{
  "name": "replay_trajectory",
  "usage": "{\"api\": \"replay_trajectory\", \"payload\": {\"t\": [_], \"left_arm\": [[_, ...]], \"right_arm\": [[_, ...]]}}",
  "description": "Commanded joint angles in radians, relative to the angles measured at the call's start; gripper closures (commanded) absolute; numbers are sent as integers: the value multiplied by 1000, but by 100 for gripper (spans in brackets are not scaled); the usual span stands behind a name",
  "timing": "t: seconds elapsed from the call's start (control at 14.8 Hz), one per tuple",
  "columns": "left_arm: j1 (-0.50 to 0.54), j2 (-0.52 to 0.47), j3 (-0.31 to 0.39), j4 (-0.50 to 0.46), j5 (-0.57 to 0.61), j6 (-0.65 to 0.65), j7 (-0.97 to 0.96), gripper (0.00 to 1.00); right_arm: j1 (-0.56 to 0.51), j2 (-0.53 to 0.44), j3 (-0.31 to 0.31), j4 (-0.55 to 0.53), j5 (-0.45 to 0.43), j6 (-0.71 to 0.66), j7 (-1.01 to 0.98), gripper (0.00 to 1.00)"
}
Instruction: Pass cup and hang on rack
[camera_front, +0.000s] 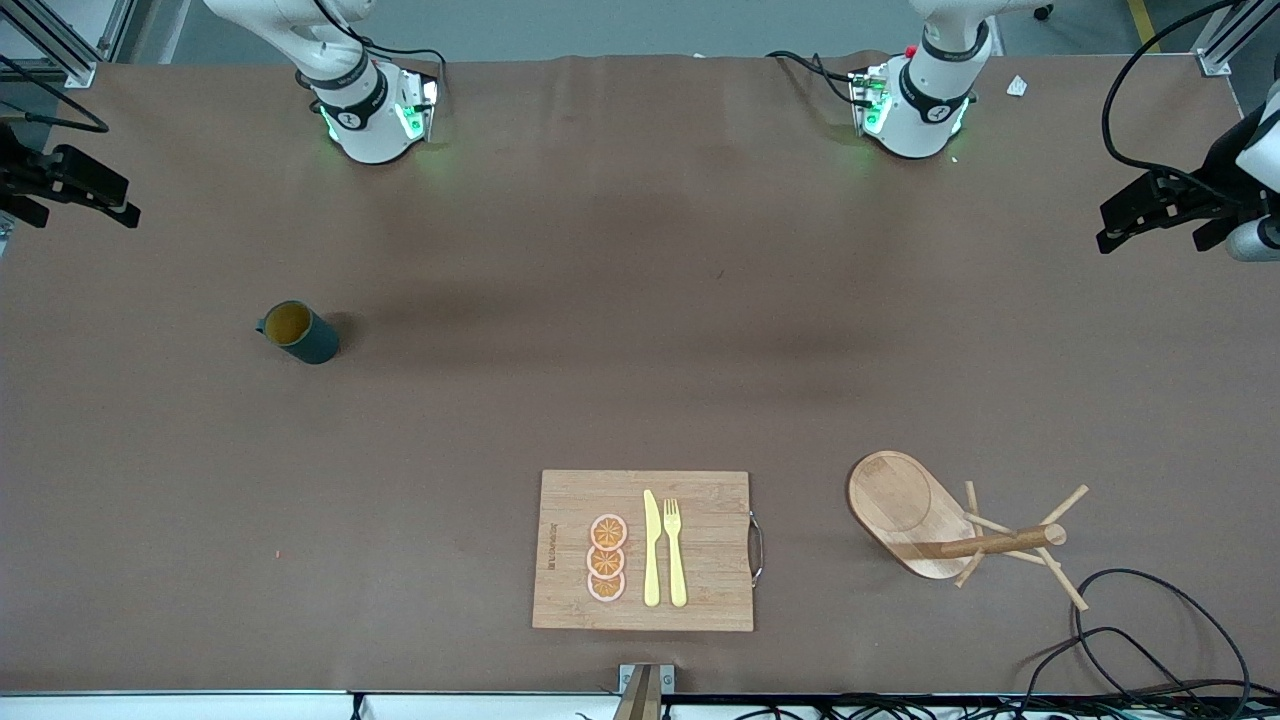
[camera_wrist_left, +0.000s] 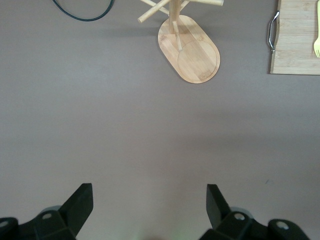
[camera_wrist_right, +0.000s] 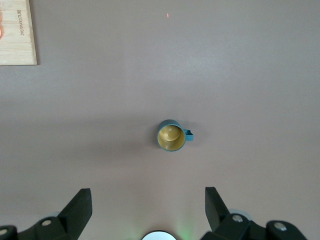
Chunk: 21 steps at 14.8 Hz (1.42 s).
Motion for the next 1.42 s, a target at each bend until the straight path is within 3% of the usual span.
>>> {"api": "replay_trajectory", "payload": {"t": [0.0,0.41,0.74,0.88,1.01,1.35], "left_arm": [[-1,7,-2,14,11,4,6,0],[1,7,-2,10,8,9,3,0],[1,7,-2,8,10,9,3,0],[-1,7,-2,5,10,8,3,0],[-2,8,-2,5,11,8,3,0],[-2,7,-2,2,13,3,5,0]], "right_arm": [[-10,-16,3,-14,21,-2,3,0],[-11,0,3,-5,15,9,3,0],[-31,220,2,17,18,108,-26,0],[-33,261,3,3,19,161,-197,0],[-50,295,3,-62,19,268,-383,0],[-119,300,5,-352,21,561,-702,0]]}}
